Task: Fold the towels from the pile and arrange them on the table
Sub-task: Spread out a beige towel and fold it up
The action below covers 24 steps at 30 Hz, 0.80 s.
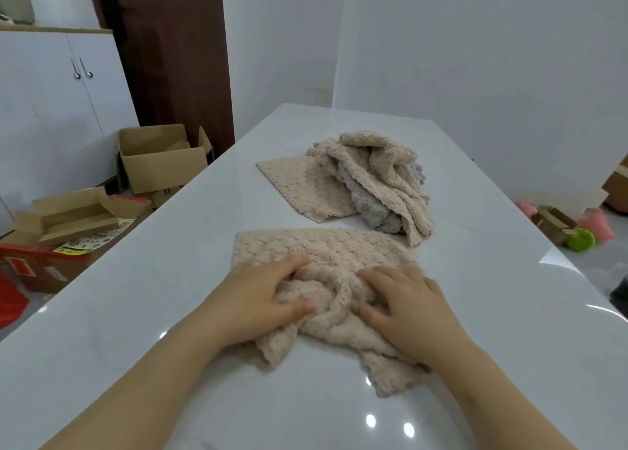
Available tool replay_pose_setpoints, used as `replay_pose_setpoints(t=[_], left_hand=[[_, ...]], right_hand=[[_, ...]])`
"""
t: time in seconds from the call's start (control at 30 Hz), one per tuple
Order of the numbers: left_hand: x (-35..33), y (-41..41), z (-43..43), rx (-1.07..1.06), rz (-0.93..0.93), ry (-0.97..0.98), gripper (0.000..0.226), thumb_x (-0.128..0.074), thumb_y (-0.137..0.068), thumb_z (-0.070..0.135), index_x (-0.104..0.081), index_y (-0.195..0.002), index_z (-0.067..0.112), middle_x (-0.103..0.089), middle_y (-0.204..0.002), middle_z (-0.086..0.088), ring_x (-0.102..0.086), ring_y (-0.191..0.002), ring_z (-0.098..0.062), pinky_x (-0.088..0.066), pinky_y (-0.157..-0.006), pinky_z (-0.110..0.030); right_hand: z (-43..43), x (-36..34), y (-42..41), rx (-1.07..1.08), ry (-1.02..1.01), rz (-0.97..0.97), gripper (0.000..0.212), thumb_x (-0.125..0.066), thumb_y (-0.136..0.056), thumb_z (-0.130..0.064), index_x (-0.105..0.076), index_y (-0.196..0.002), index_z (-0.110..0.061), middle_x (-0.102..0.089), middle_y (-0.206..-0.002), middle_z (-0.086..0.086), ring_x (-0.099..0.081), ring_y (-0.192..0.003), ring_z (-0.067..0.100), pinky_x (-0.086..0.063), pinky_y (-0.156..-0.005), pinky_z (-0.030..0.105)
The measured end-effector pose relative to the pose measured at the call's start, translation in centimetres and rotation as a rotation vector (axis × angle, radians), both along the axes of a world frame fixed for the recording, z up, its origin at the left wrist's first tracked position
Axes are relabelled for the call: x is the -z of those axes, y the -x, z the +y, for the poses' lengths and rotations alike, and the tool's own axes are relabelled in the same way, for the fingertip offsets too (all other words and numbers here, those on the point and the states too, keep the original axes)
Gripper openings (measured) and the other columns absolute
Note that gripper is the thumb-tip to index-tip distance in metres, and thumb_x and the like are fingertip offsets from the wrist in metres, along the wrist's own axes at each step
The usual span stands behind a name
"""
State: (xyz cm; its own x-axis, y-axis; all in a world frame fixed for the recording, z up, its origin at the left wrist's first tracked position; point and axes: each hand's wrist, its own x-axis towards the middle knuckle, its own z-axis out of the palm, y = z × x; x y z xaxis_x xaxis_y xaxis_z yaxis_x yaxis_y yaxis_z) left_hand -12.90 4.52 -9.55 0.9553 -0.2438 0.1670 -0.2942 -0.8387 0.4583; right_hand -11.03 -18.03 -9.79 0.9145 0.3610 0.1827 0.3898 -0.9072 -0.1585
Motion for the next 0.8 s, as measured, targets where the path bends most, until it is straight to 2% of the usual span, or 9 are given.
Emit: replay_pose_setpoints(t=[0.13,0.2,0.27,0.33,0.4,0.47,0.63,0.73,0.8], left_hand=[[-0.5,-0.2,1.4,-0.269,-0.29,0.087,0.049,-0.066,-0.081,0.03,-0.051,-0.128,0.032,-0.06,-0.123,0.01,-0.054,-0.114,-0.017,-0.037,-0.098,-0.028],[-0.8,0.3,1.5,-0.302,-0.458,0.167,0.041,-0.069,-0.079,0.026,-0.06,-0.118,0.031,-0.064,-0.111,0.019,-0.056,-0.108,-0.007,-0.035,-0.09,-0.016],[-1.5,0.9,1.1,-0.136,-0.352,0.329,0.038,-0.071,-0.067,0.046,-0.061,-0.104,0.045,-0.065,-0.094,0.032,-0.057,-0.097,0.011,-0.034,-0.081,-0.001],[-1.6,1.4,0.6,0.033,-0.062,0.31,0.05,-0.068,-0.054,0.061,-0.049,-0.1,0.06,-0.061,-0.096,0.036,-0.052,-0.098,0.019,-0.034,-0.08,0.002],[-1.1,1.2,0.5,0.134,0.066,0.085,0.047,-0.072,-0.059,0.052,-0.044,-0.097,0.062,-0.057,-0.103,0.034,-0.049,-0.101,0.016,-0.037,-0.086,-0.007],[-0.8,0.7,0.7,0.098,-0.02,0.072,0.041,-0.072,-0.071,0.028,-0.05,-0.089,0.057,-0.061,-0.099,0.029,-0.053,-0.095,0.01,-0.041,-0.084,-0.015],[-0.9,0.3,1.6,-0.057,-0.032,0.674,0.036,-0.075,-0.072,0.012,-0.067,-0.083,0.045,-0.069,-0.088,0.021,-0.062,-0.082,0.007,-0.046,-0.068,-0.007],[-0.3,-0.1,1.8,-0.177,-0.019,0.611,0.027,-0.075,-0.073,0.02,-0.067,-0.081,0.045,-0.07,-0.084,0.02,-0.062,-0.084,0.007,-0.043,-0.071,-0.012],[0.1,-0.2,1.9,-0.351,-0.11,0.532,0.019,-0.074,-0.074,0.027,-0.065,-0.076,0.043,-0.069,-0.084,0.02,-0.061,-0.085,0.003,-0.041,-0.071,-0.015]], right_hand=[[-0.6,-1.6,0.6,0.165,0.048,-0.307,0.038,-0.06,-0.084,-0.04,-0.057,-0.119,-0.027,-0.05,-0.135,0.001,-0.04,-0.126,0.029,-0.023,-0.101,0.043],[-0.5,-2.1,1.2,0.023,-0.174,-0.468,0.022,-0.069,-0.076,-0.034,-0.067,-0.091,-0.018,-0.067,-0.098,0.003,-0.058,-0.096,0.031,-0.038,-0.081,0.043],[0.3,-2.5,2.0,-0.124,-0.224,-0.338,0.03,-0.057,-0.075,-0.049,-0.064,-0.081,-0.02,-0.064,-0.081,-0.004,-0.056,-0.085,0.023,-0.035,-0.075,0.034],[1.4,-1.9,2.9,-0.179,-0.079,-0.15,0.043,-0.048,-0.074,-0.063,-0.062,-0.094,-0.027,-0.061,-0.097,-0.01,-0.048,-0.102,0.018,-0.028,-0.085,0.031],[1.5,-0.5,2.7,-0.173,0.017,-0.09,0.045,-0.044,-0.08,-0.065,-0.055,-0.11,-0.033,-0.055,-0.115,-0.016,-0.037,-0.117,0.014,-0.021,-0.097,0.03],[1.1,-0.1,2.1,-0.135,-0.01,-0.128,0.036,-0.043,-0.087,-0.055,-0.054,-0.114,-0.034,-0.055,-0.118,-0.02,-0.036,-0.119,0.013,-0.02,-0.098,0.029],[-0.5,0.1,1.0,-0.016,-0.207,-0.267,0.022,-0.055,-0.087,-0.033,-0.062,-0.108,-0.031,-0.062,-0.11,-0.016,-0.043,-0.113,0.015,-0.022,-0.092,0.026],[-0.7,0.0,0.9,-0.056,-0.354,-0.232,0.034,-0.062,-0.08,-0.039,-0.062,-0.112,-0.029,-0.06,-0.112,-0.017,-0.044,-0.113,0.012,-0.024,-0.092,0.026],[-0.1,0.0,1.2,-0.131,-0.285,-0.11,0.049,-0.055,-0.074,-0.054,-0.054,-0.12,-0.036,-0.052,-0.119,-0.023,-0.038,-0.117,0.006,-0.023,-0.096,0.027]])
